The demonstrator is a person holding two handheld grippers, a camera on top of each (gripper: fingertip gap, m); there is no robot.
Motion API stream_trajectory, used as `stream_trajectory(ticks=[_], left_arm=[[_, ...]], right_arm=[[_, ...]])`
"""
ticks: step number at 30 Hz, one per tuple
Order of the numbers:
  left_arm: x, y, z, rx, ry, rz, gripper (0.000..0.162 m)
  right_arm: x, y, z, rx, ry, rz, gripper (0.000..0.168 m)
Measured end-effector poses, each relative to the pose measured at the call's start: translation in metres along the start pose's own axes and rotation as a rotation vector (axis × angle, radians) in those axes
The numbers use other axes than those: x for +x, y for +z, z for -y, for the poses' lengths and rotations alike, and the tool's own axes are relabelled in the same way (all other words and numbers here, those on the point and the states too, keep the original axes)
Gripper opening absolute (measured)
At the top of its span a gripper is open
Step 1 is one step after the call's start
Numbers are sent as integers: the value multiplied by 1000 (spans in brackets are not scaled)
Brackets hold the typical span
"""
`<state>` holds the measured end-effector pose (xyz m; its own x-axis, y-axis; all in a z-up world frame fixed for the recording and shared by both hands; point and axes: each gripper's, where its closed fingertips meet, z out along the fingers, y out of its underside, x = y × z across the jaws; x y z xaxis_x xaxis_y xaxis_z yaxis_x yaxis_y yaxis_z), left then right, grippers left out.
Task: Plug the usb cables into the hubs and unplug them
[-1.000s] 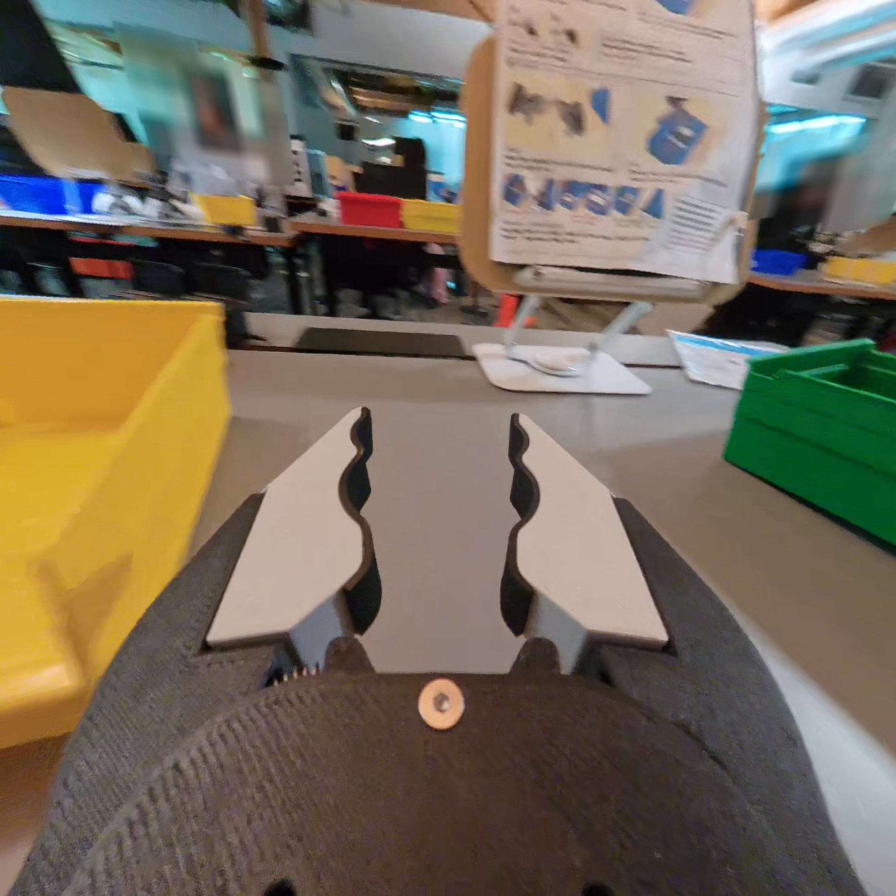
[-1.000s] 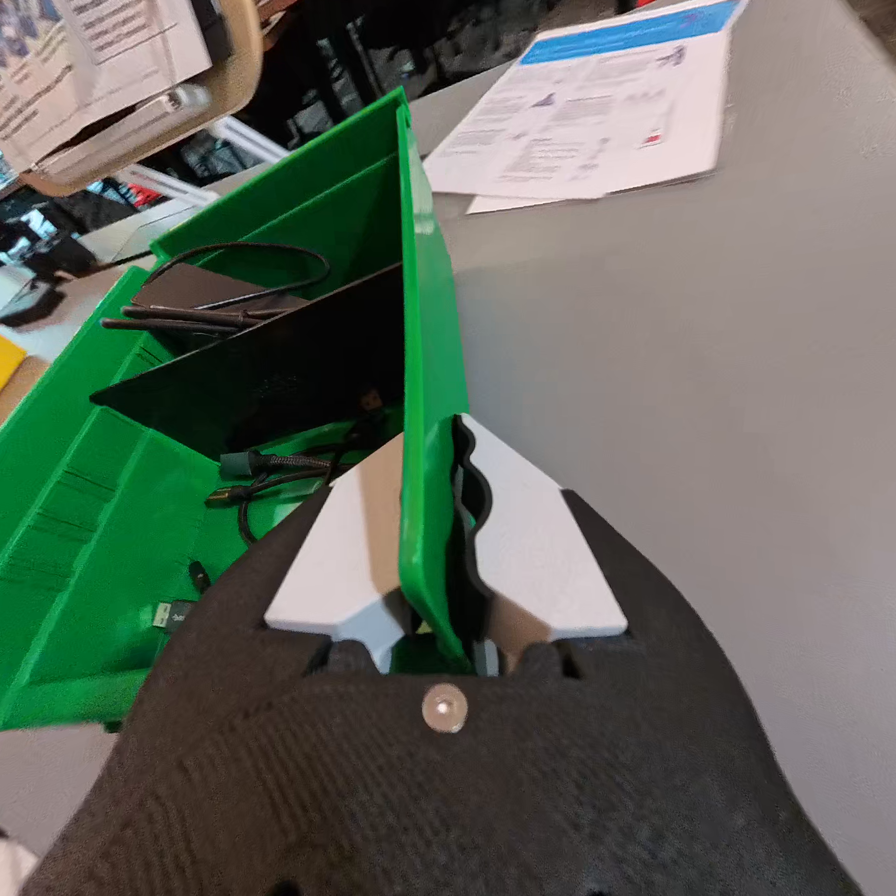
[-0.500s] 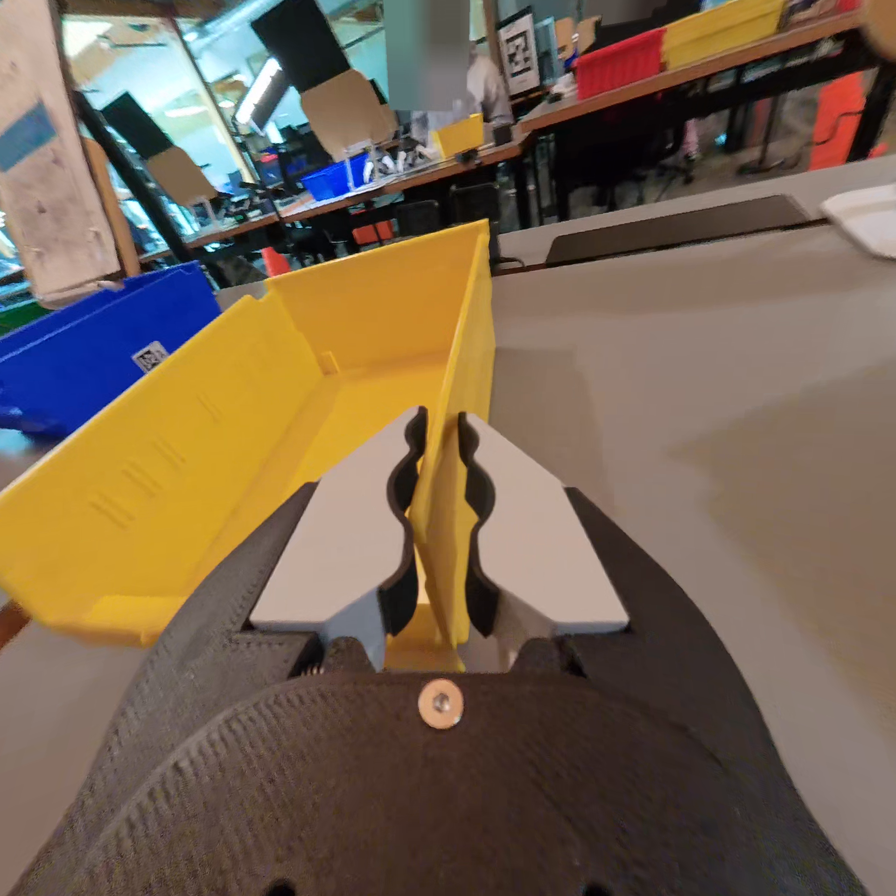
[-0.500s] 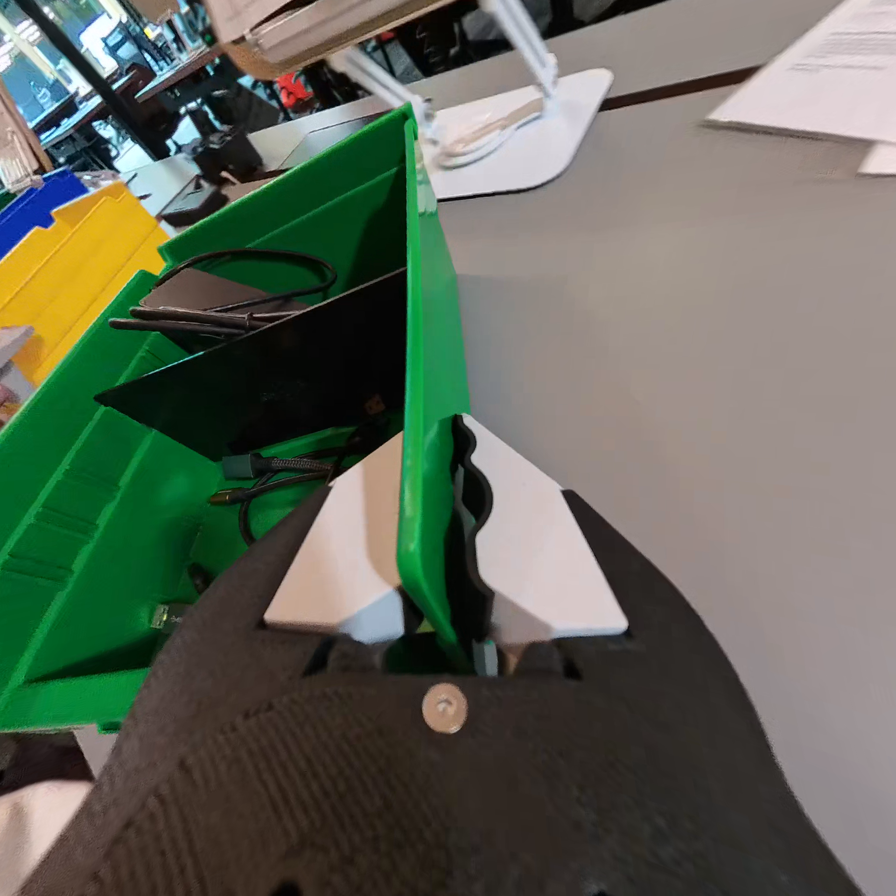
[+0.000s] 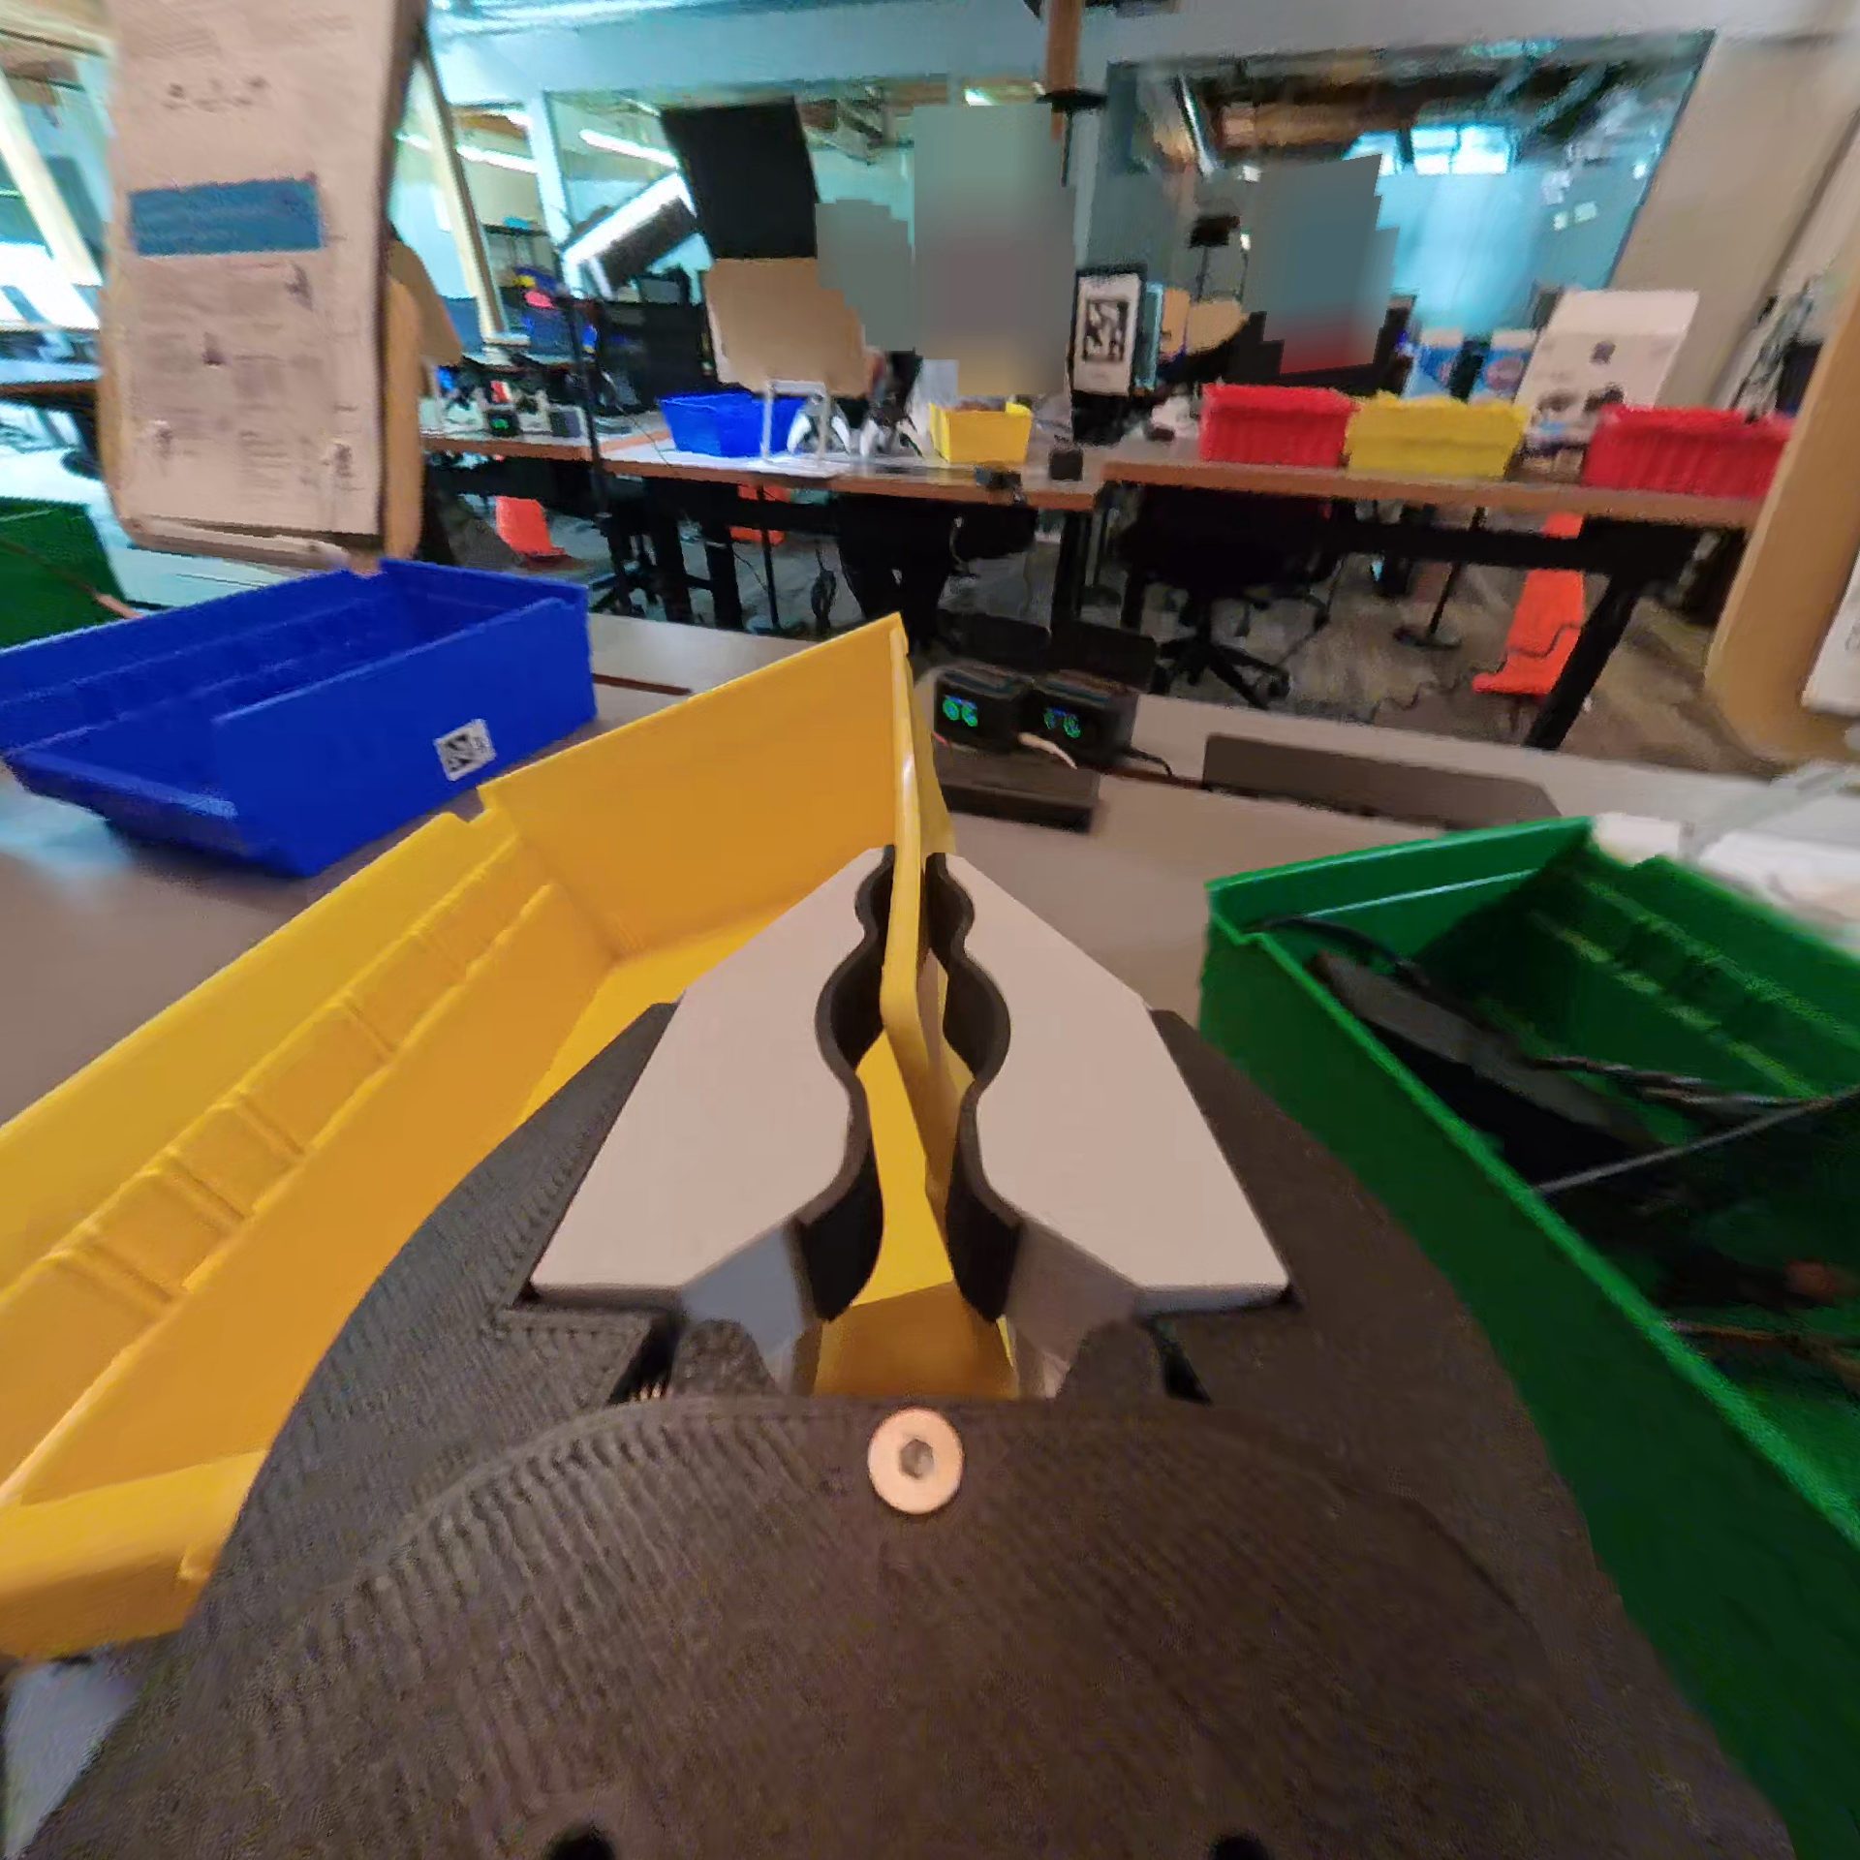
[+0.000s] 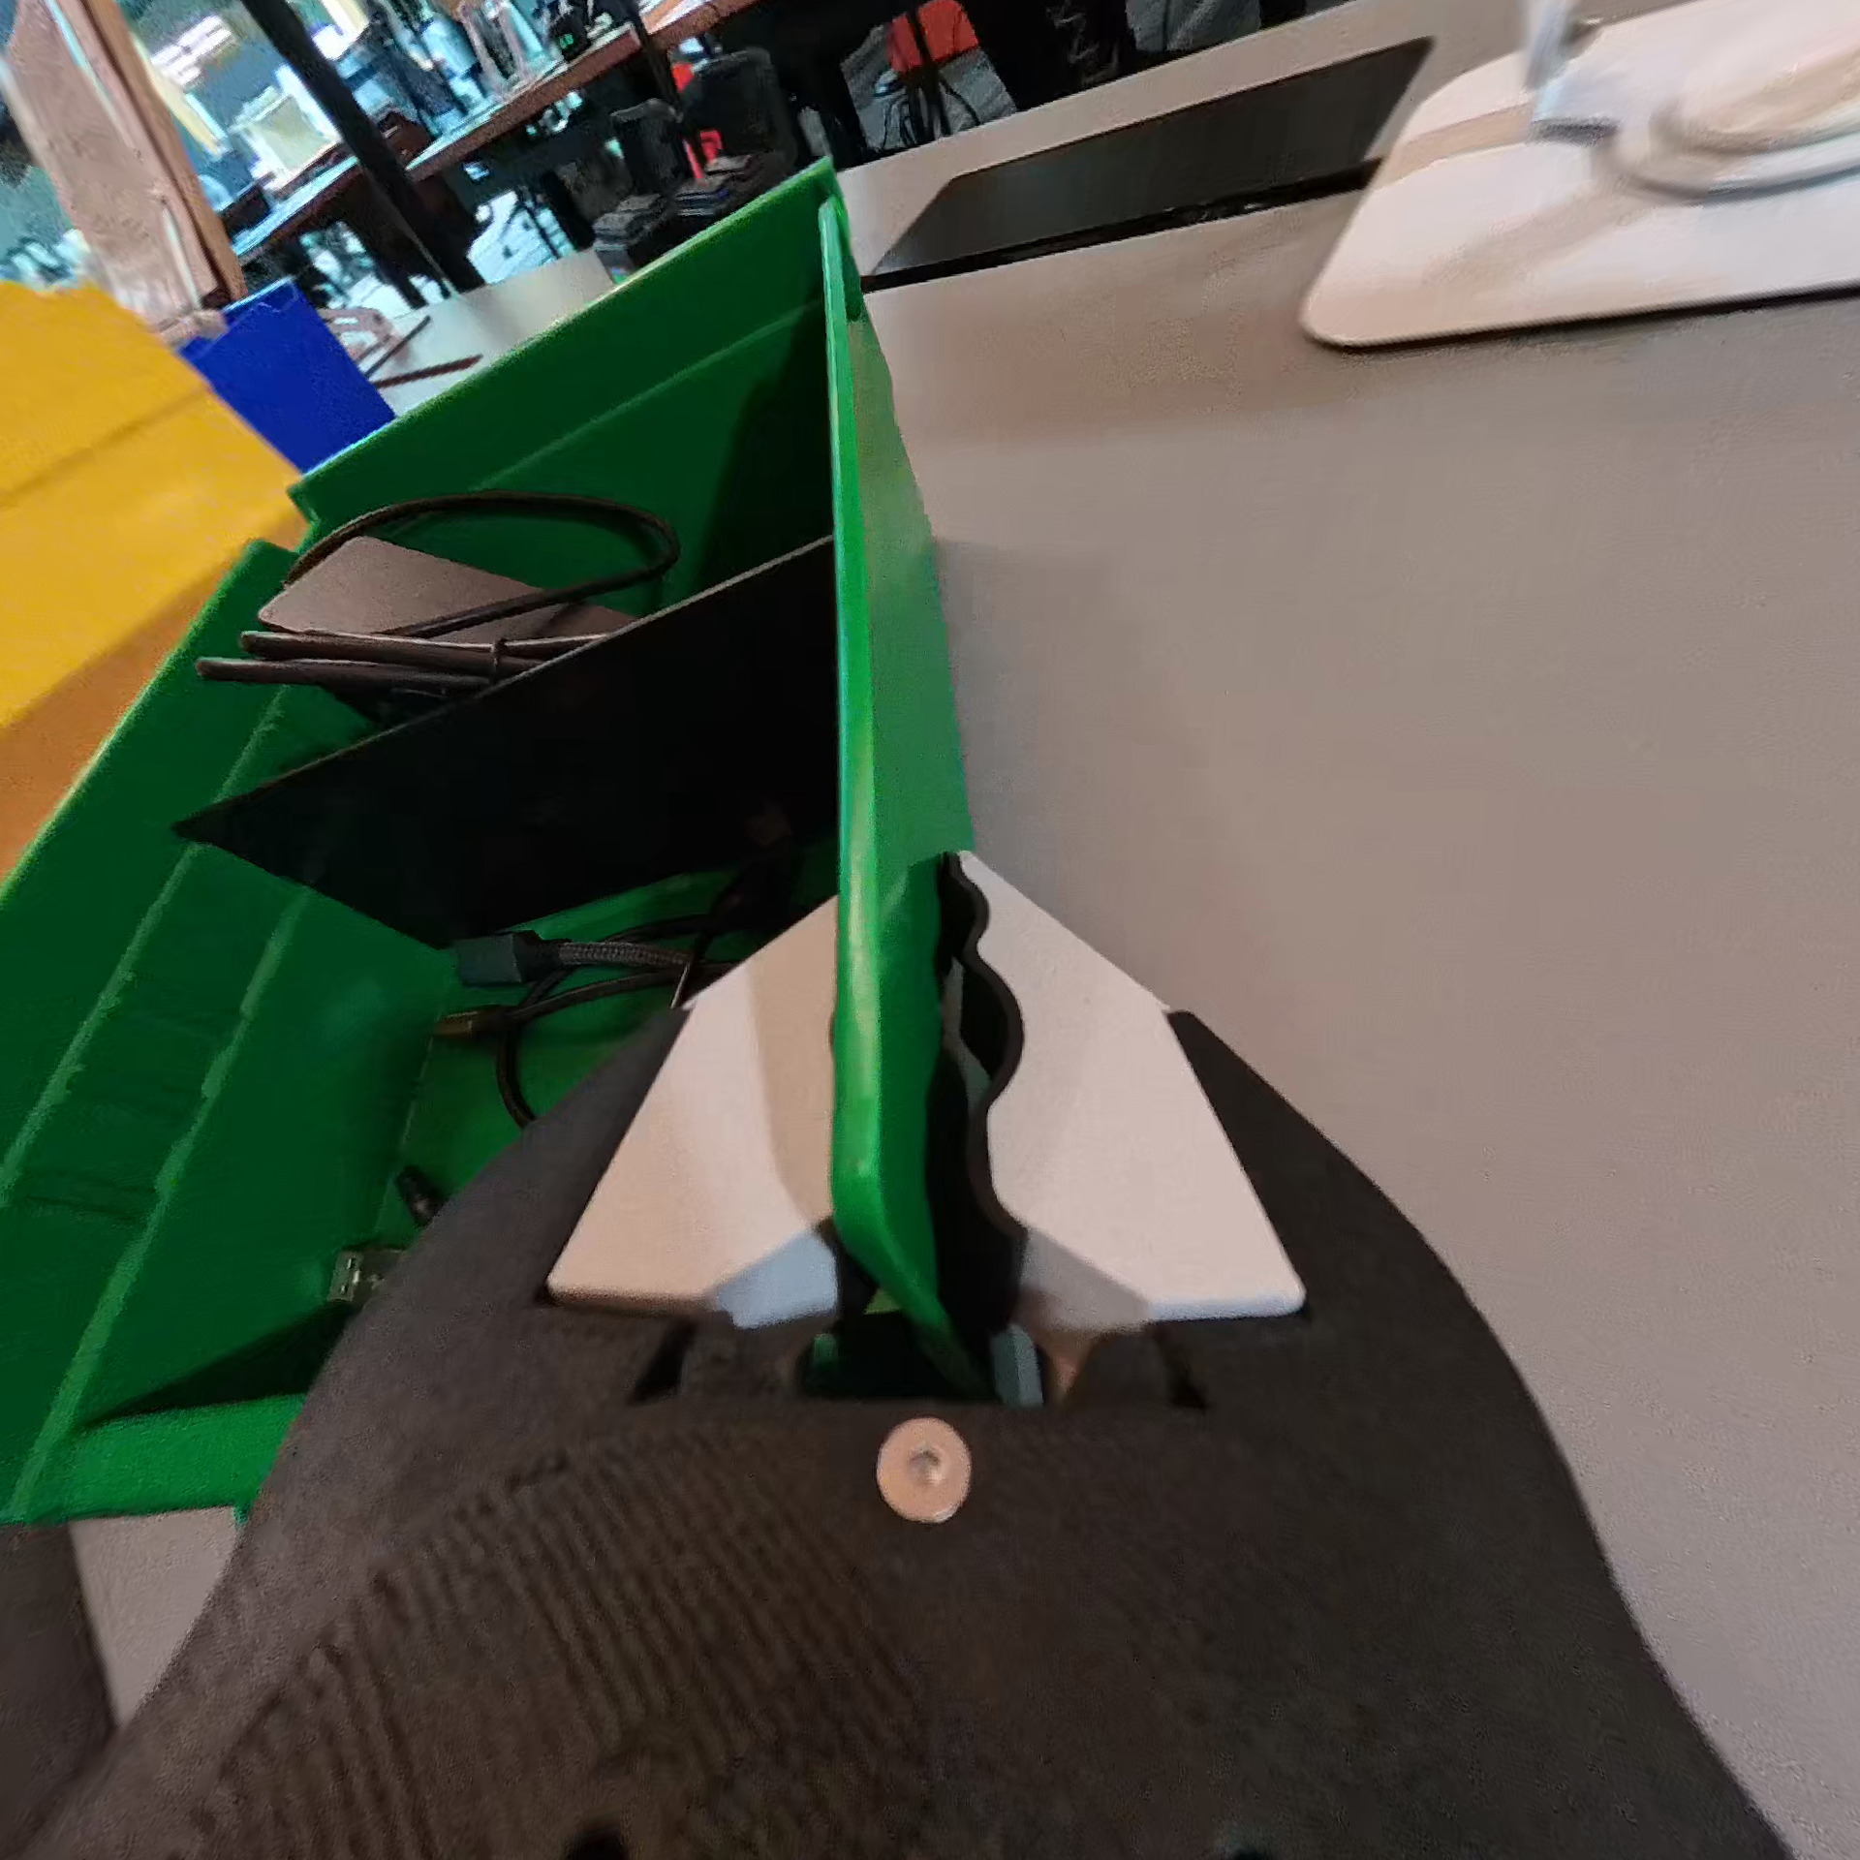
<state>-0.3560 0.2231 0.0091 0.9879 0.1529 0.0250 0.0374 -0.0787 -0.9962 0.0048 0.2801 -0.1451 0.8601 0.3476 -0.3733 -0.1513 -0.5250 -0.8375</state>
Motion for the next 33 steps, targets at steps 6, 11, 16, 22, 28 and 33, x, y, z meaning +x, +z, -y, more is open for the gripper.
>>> stream_trajectory(ticks=[6, 11, 16, 22, 28, 33], left_arm=[[-46, -46, 55, 118, 9, 110, 2], [-46, -67, 84, 191, 66, 134, 2], [-24, -67, 94, 219, 35, 41, 3], [3, -61, 93, 218, 14, -34, 2], [6, -64, 98, 231, 25, -31, 3], [11, -66, 101, 235, 51, -15, 2]], right_arm=[[-93, 75, -6, 24, 34, -59, 9], [-168, 110, -16, 35, -31, -70, 37], [-188, 109, -28, -27, -126, -45, 40], [-221, 77, -31, -36, -123, 241, 94], [-206, 18, -48, -1, -198, 323, 75], [-208, 13, -66, -52, -182, 347, 63]])
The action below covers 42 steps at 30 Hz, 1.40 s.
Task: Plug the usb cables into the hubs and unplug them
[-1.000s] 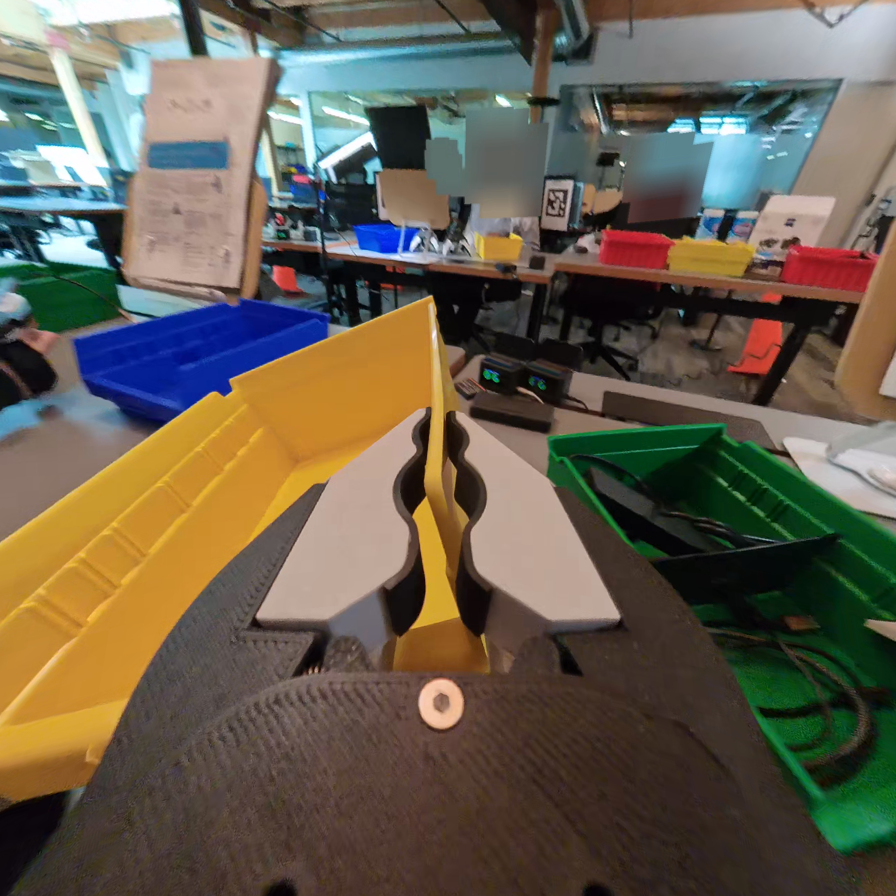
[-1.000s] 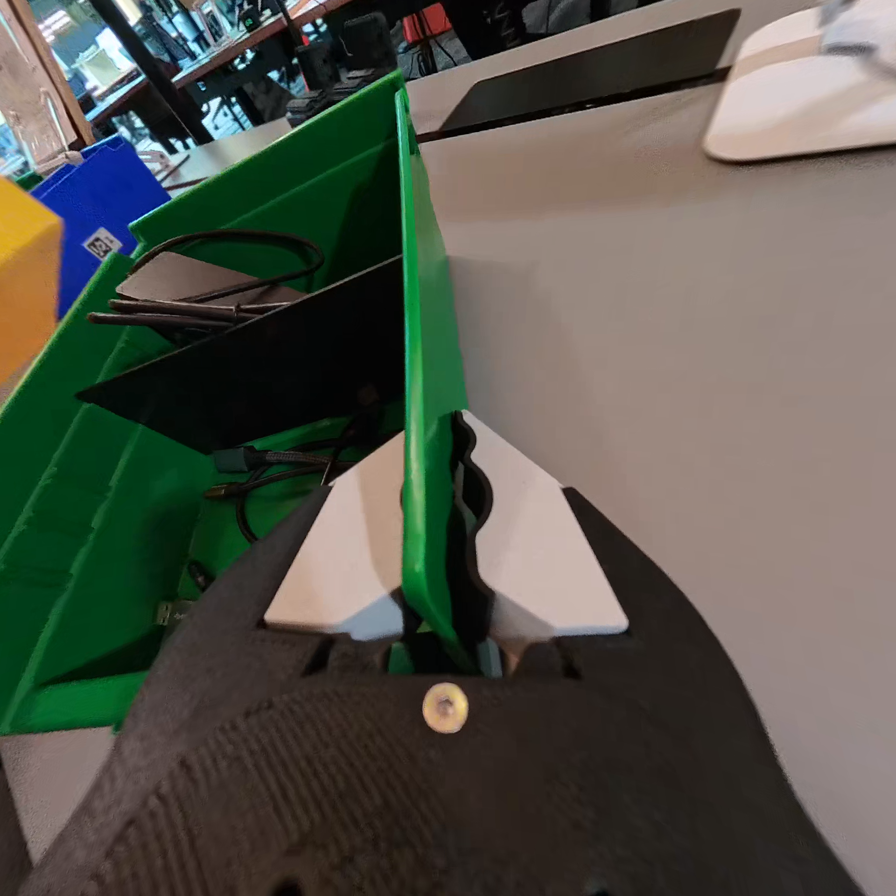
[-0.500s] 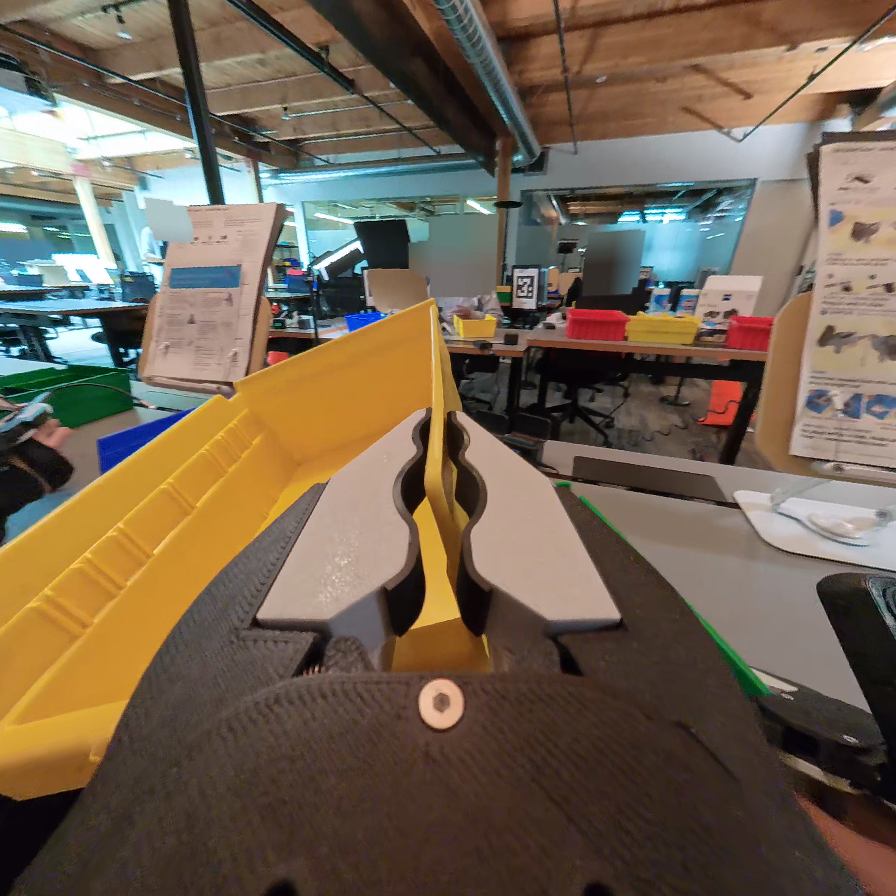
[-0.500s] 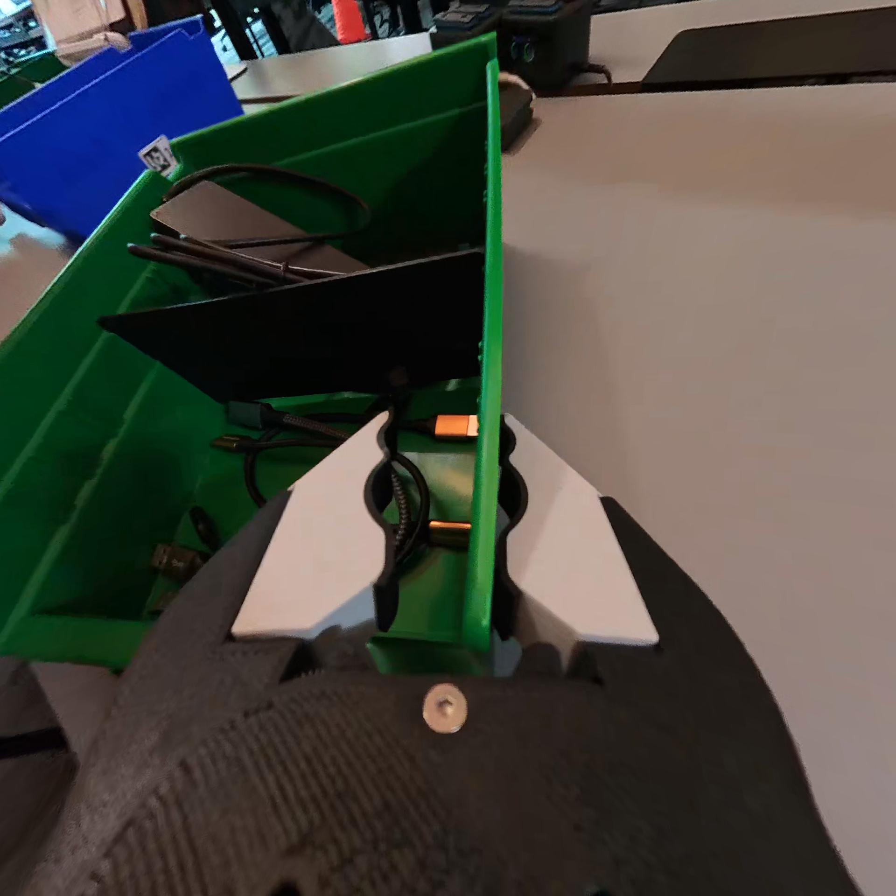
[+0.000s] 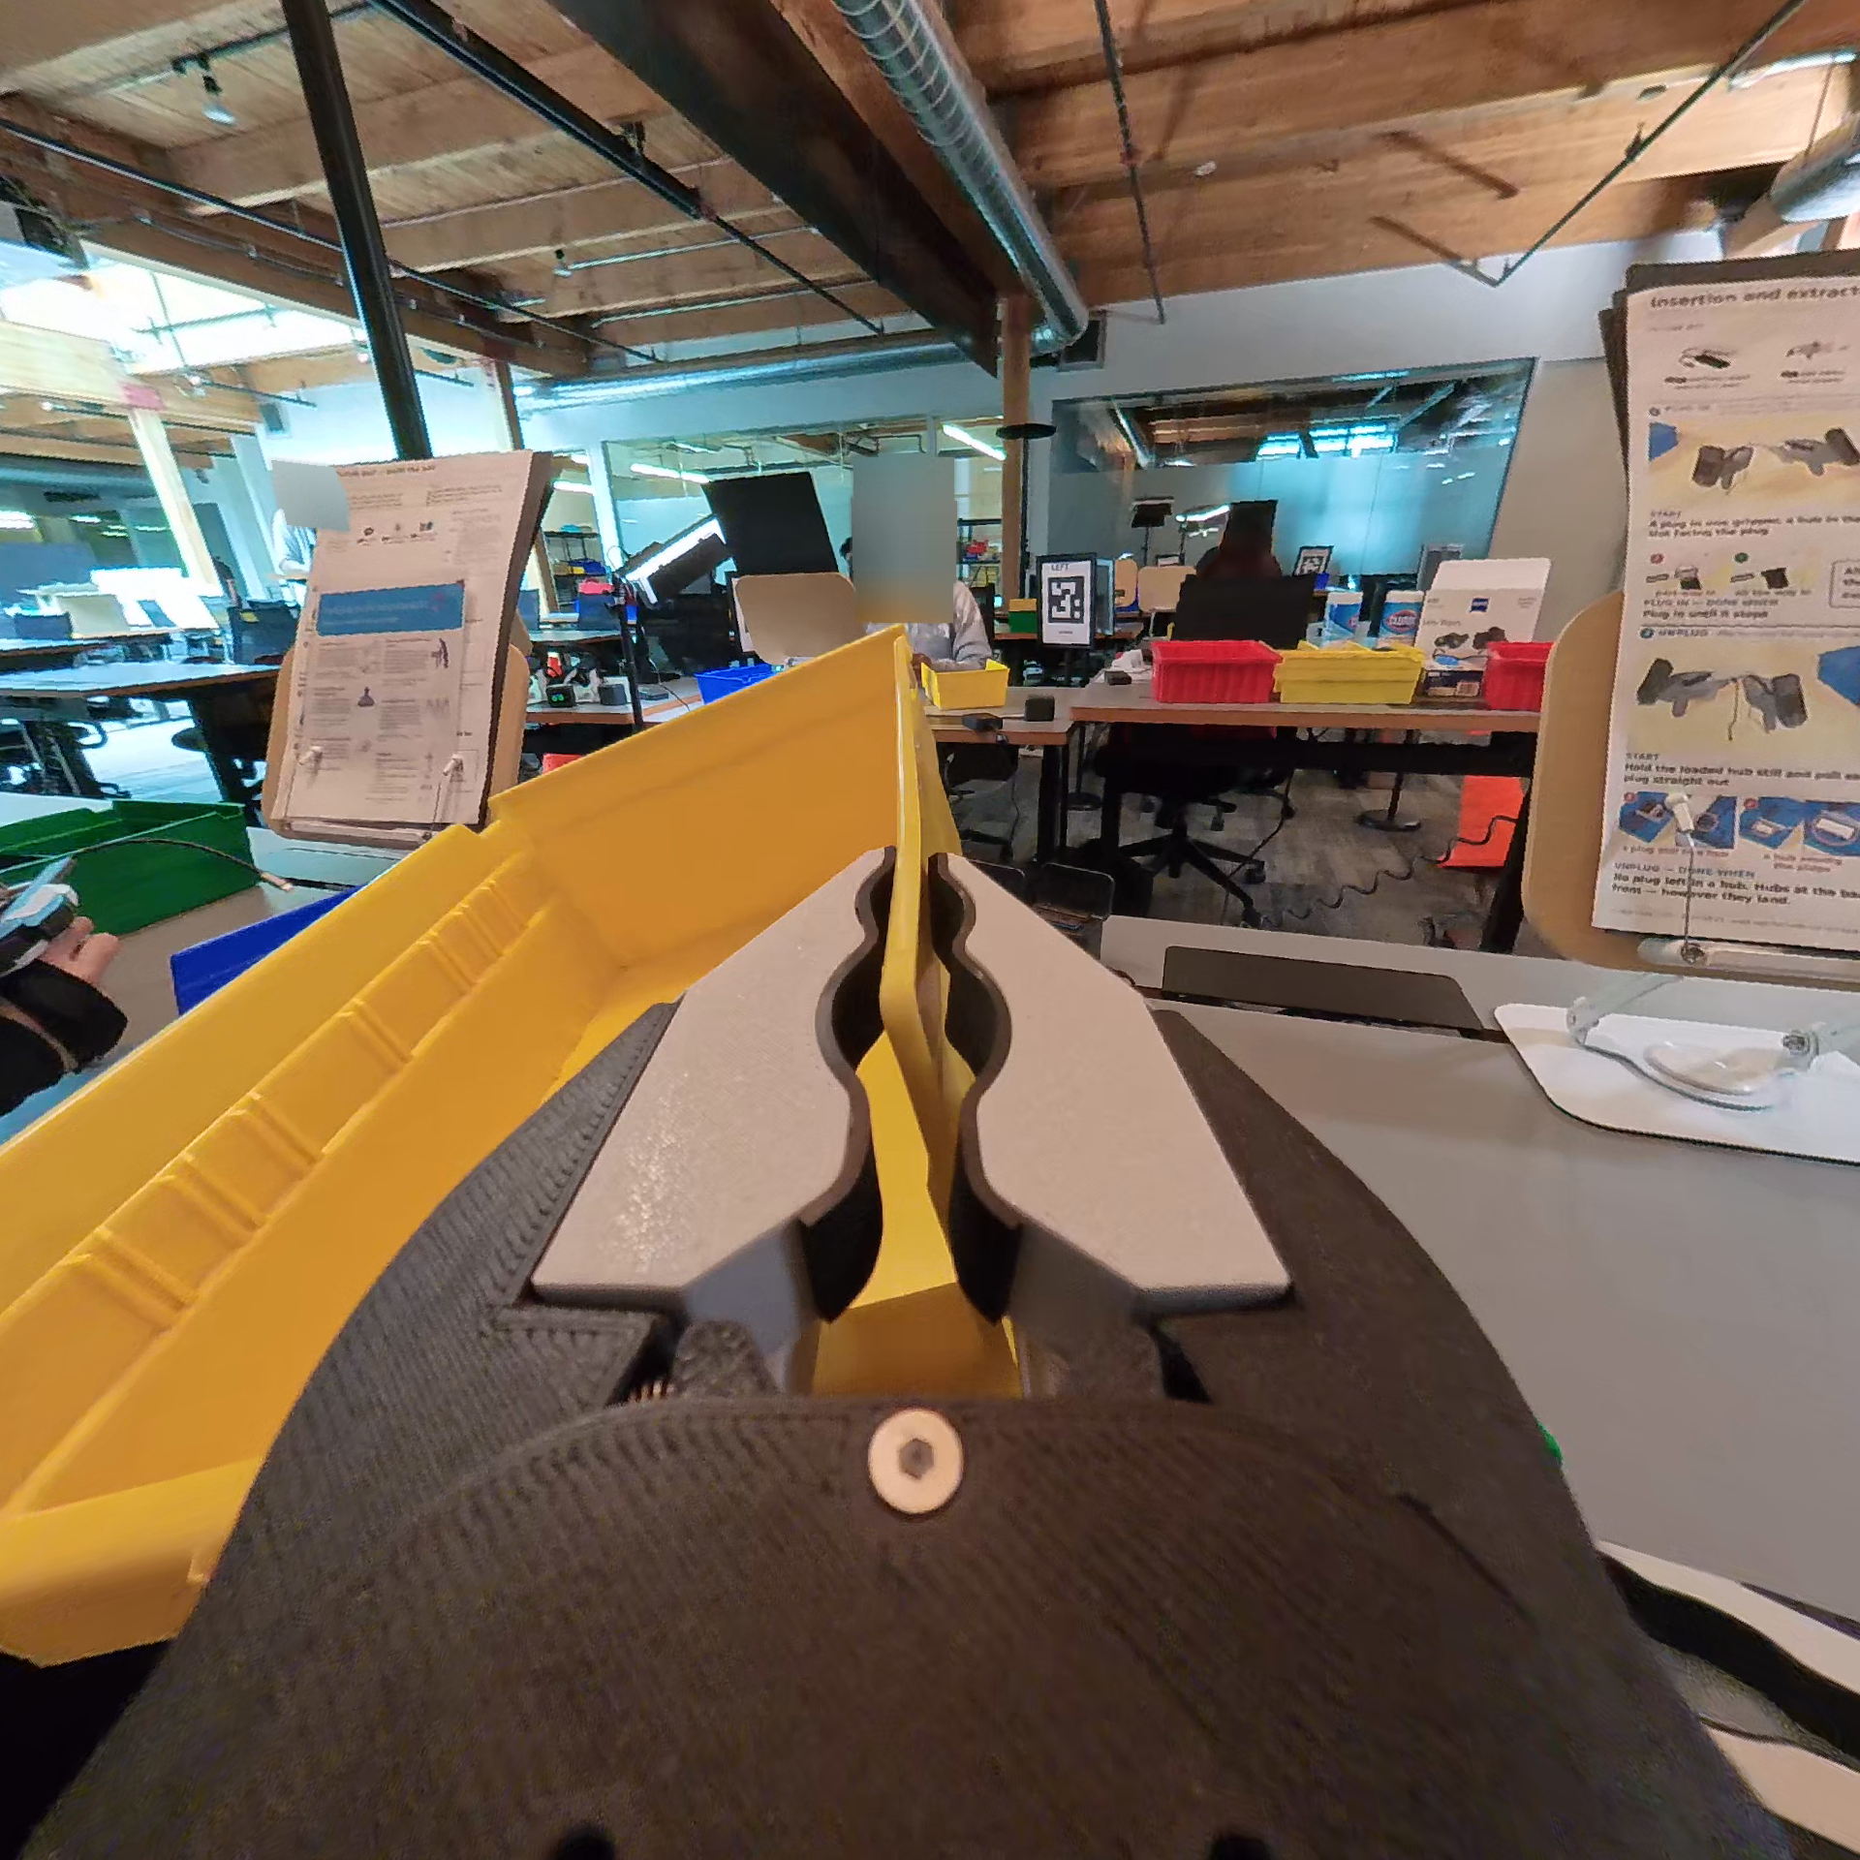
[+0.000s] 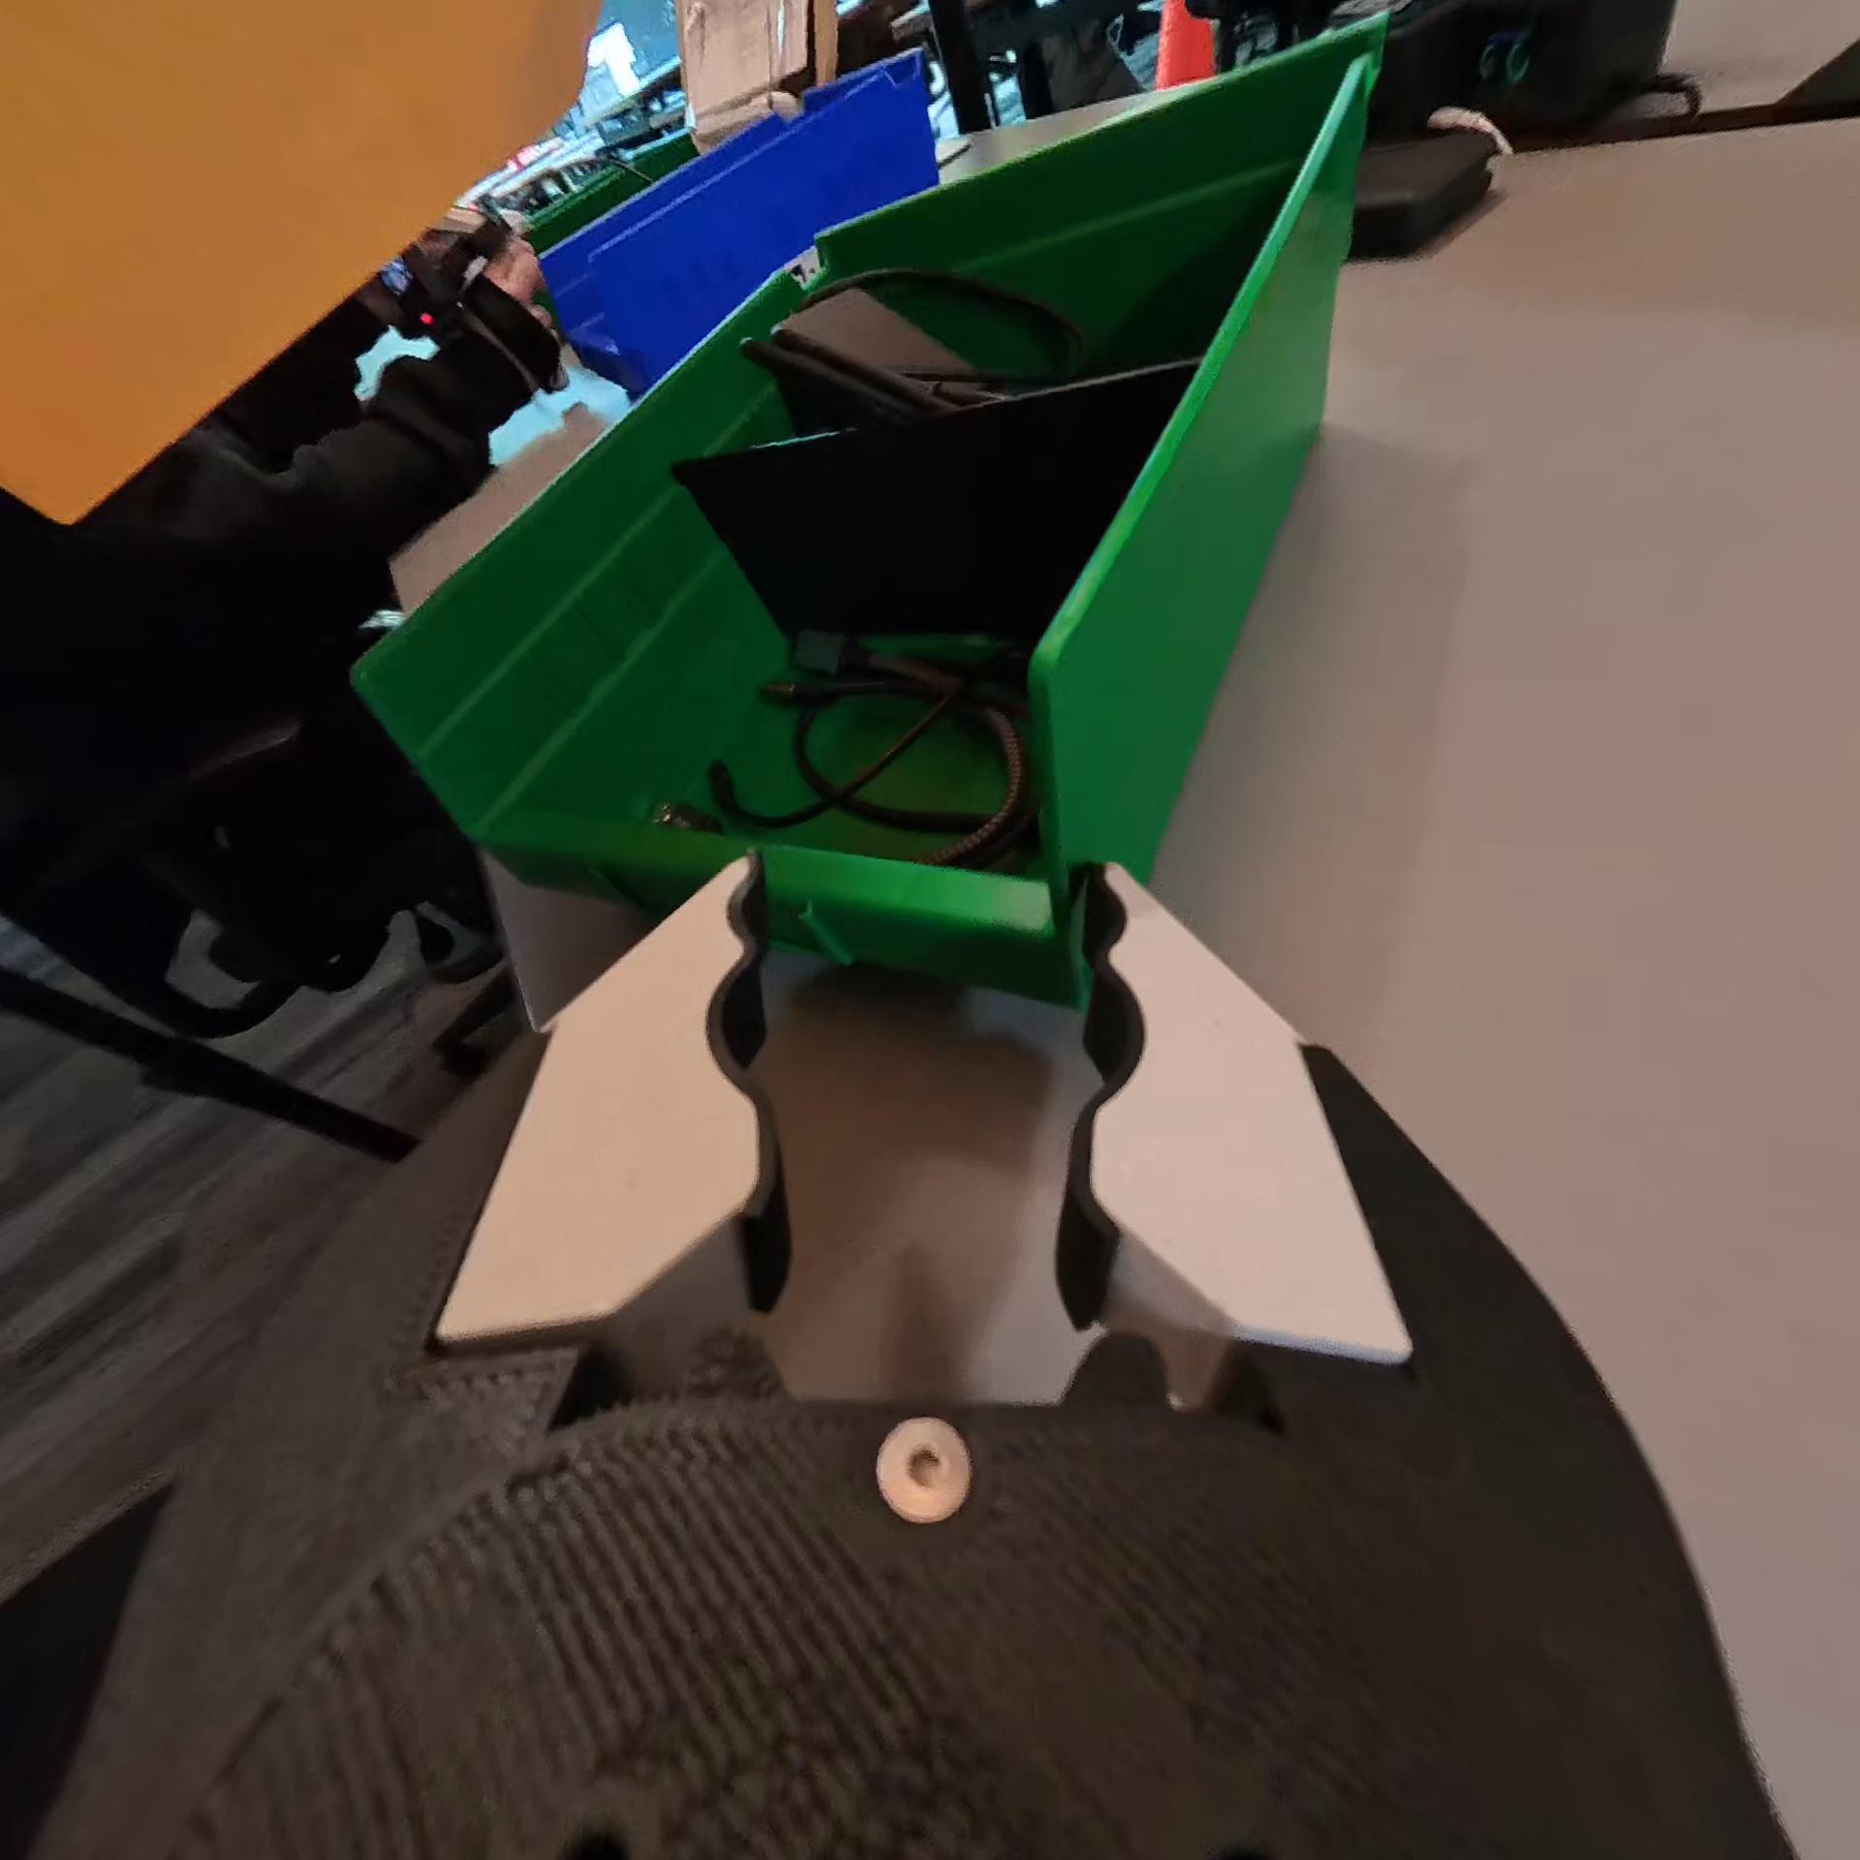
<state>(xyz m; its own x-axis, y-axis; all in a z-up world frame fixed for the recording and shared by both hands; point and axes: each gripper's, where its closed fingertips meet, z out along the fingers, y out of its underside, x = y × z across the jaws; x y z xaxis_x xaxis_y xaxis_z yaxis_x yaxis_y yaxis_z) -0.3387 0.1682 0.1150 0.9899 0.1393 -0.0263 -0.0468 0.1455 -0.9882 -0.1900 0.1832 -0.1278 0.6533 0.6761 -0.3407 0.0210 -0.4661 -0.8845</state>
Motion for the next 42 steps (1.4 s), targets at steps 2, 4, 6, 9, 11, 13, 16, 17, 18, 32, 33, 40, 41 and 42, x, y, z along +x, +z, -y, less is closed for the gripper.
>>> stream_trajectory(ticks=[2, 4, 6, 9, 11, 13, 16, 17, 18, 32, 33, 40, 41, 42], left_arm=[[2, -2, 3, 6, 1, -5, 2], [5, -3, 7, 19, -11, -17, 2], [8, -3, 10, 31, -17, -31, 2], [13, -3, 10, 26, -7, -51, 2], [19, -1, 8, 17, 4, -69, 2], [27, 2, 6, 10, 8, -95, 2], [51, 3, 7, 0, 4, -160, 2], [63, 2, 8, -3, 11, -190, 2], [77, 1, 10, -3, 16, -227, 2], [369, -54, -60, -100, 57, -853, 2], [386, -60, -68, -112, 69, -895, 3], [450, -80, -129, -107, 125, -1054, 2], [455, -83, -135, -102, 143, -1064, 2], [460, -85, -141, -103, 157, -1073, 2]], right_arm=[[-2, 10, -1, -22, -41, -27, 64], [-14, 24, -5, -66, -81, 13, 66], [-38, 36, -9, -130, -128, 132, 83], [-52, 40, -5, -171, -194, 240, 91], [-54, 27, 2, -175, -159, 282, 88], [-59, 1, 12, -151, -94, 370, 92], [-42, -42, 21, -105, -64, 395, 90], [-28, -56, 21, -95, -76, 370, 88], [-11, -71, 20, -82, -95, 334, 87], [196, -263, 35, 221, 199, -75, 78], [200, -269, 34, 229, 189, -101, 77], [198, -293, 31, 336, 277, -81, 75], [198, -298, 31, 362, 310, -69, 76], [199, -301, 30, 377, 330, -68, 77]])
